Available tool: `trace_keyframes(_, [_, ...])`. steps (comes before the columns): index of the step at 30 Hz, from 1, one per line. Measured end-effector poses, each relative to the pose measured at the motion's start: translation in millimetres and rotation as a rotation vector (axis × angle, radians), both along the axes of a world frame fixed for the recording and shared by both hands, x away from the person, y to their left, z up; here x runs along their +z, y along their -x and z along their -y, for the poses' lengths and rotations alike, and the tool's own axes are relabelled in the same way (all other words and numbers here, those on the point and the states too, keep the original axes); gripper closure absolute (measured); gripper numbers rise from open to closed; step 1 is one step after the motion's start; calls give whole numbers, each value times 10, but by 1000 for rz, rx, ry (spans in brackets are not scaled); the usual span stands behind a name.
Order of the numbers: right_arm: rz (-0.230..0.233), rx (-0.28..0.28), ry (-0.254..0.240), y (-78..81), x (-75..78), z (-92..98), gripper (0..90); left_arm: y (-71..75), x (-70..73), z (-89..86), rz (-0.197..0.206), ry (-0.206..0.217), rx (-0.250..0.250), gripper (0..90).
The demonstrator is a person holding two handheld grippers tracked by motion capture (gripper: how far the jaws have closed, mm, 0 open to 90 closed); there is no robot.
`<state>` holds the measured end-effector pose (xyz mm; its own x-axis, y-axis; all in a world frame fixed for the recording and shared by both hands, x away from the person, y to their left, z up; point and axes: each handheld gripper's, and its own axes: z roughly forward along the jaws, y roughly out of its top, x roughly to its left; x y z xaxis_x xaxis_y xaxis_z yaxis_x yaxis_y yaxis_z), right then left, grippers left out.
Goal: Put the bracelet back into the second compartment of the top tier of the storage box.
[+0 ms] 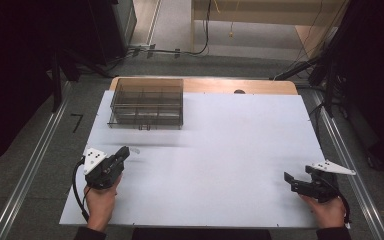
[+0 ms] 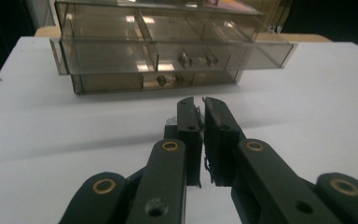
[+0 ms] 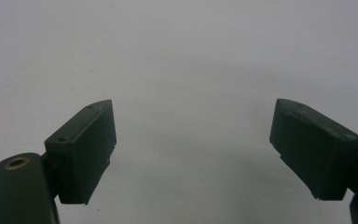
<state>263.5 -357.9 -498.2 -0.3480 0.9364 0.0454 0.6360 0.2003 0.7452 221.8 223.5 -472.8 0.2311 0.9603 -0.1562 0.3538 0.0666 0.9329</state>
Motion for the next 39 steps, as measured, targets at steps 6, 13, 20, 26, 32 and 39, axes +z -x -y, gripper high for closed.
trace_keyframes(6, [-4, -1, -3, -2, -4, 1, 131, -4, 60, 4, 42, 14, 10, 863])
trace_keyframes(13, [-6, 0, 0, -4, -6, 1, 131, -37, 106, 14, 66, 34, 15, 863])
trace_keyframes(20, [-8, 0, 2, -5, -9, 1, 131, -78, 149, 20, 88, 50, 24, 864])
trace_keyframes(26, [-10, -2, 1, -5, -10, 3, 131, -114, 181, 28, 103, 57, 31, 869])
trace_keyframes(32, [-10, -1, 2, -6, -12, 4, 131, -159, 201, 25, 111, 67, 38, 870])
trace_keyframes(39, [-13, -3, 1, -8, -15, -1, 131, -215, 243, 17, 126, 80, 45, 870])
